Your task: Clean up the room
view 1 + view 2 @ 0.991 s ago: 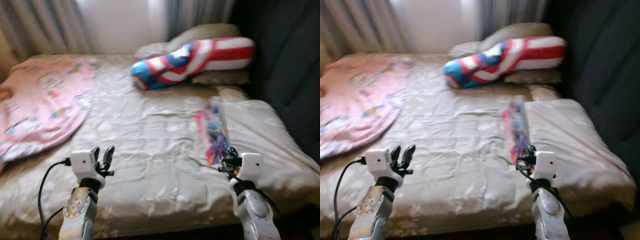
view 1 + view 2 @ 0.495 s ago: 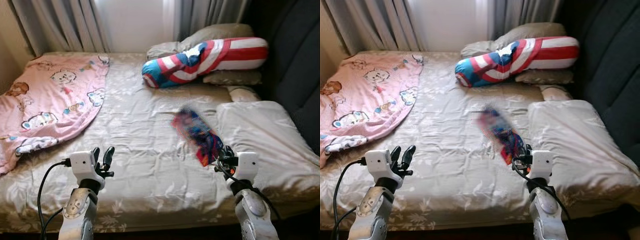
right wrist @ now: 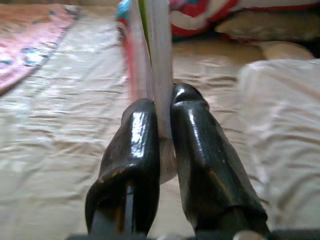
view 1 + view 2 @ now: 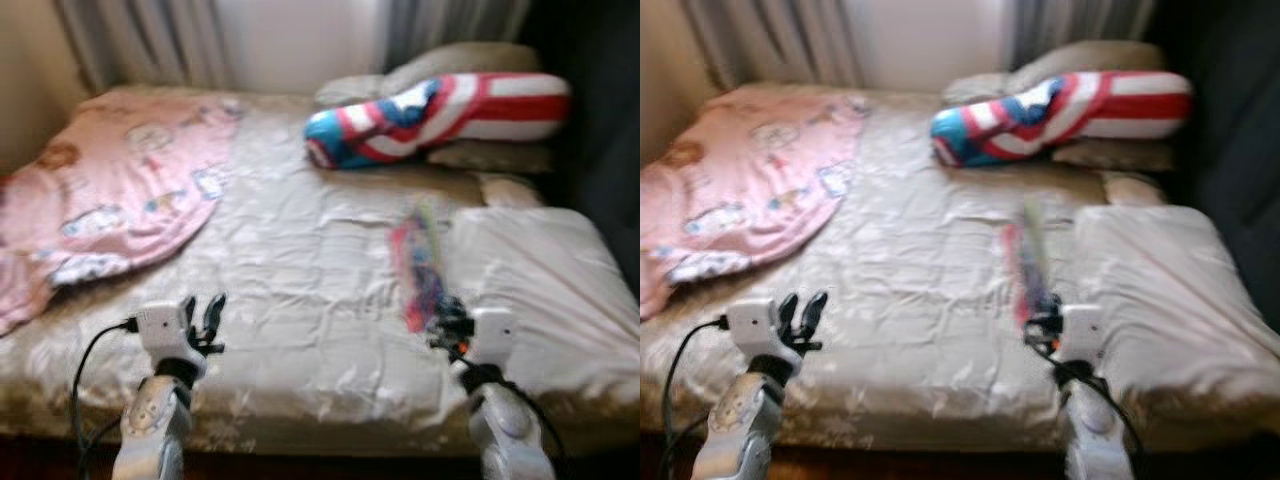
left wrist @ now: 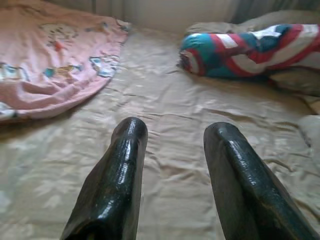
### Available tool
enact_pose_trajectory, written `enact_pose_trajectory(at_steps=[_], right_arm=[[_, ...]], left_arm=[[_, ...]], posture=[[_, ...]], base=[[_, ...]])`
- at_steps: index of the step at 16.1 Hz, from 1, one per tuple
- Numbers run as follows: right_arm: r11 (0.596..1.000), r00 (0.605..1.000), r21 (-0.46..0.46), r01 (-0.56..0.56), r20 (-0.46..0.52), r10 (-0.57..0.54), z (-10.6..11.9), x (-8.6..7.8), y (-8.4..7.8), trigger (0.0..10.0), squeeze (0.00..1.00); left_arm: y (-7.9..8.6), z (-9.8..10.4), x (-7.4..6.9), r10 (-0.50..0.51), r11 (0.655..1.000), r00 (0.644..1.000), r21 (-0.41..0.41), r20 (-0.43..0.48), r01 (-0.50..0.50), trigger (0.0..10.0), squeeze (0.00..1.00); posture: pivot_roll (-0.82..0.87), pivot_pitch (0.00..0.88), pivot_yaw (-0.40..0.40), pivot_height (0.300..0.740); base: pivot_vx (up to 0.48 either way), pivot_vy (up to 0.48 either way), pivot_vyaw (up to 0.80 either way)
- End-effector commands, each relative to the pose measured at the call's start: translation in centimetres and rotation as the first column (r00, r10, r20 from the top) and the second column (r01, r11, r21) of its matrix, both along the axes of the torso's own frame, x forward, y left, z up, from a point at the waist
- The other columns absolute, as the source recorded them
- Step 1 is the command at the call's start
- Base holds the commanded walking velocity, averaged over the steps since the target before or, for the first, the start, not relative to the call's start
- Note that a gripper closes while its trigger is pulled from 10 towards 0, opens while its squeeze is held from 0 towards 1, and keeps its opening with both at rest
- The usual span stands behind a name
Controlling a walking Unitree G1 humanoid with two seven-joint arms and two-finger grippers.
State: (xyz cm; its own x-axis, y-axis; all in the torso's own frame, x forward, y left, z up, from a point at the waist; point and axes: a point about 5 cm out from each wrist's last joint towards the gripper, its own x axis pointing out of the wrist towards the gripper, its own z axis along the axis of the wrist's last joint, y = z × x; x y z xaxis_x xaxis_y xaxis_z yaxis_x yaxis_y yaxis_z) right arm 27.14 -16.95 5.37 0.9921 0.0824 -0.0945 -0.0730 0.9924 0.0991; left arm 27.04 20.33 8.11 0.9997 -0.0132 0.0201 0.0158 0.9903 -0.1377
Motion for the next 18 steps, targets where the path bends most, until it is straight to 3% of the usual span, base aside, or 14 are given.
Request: enact_pose_trajectory(at_steps=[1,18], right_arm=[[1.0,0.998,0.016,0.022,0.058,-0.023,1.33,0.36,-0.66,10.0,0.0],[1.0,0.999,0.025,0.003,0.053,-0.005,1.16,0.38,-0.41,10.0,0.0]], left_arm=[[-0.31,0.15,0.02,-0.01,1.0,1.0,-0.005,0.002,0.01,10.0,0.0],[-0.34,0.34,0.22,-0.02,1.0,1.0,-0.005,0.007,0.02,10.0,0.0]], posture=[[-0.01,0.062,-0.028,0.74],[-0.01,0.048,-0.023,0.74]], base=[[0.0,0.0,0.0],[0.0,0.0,0.0]])
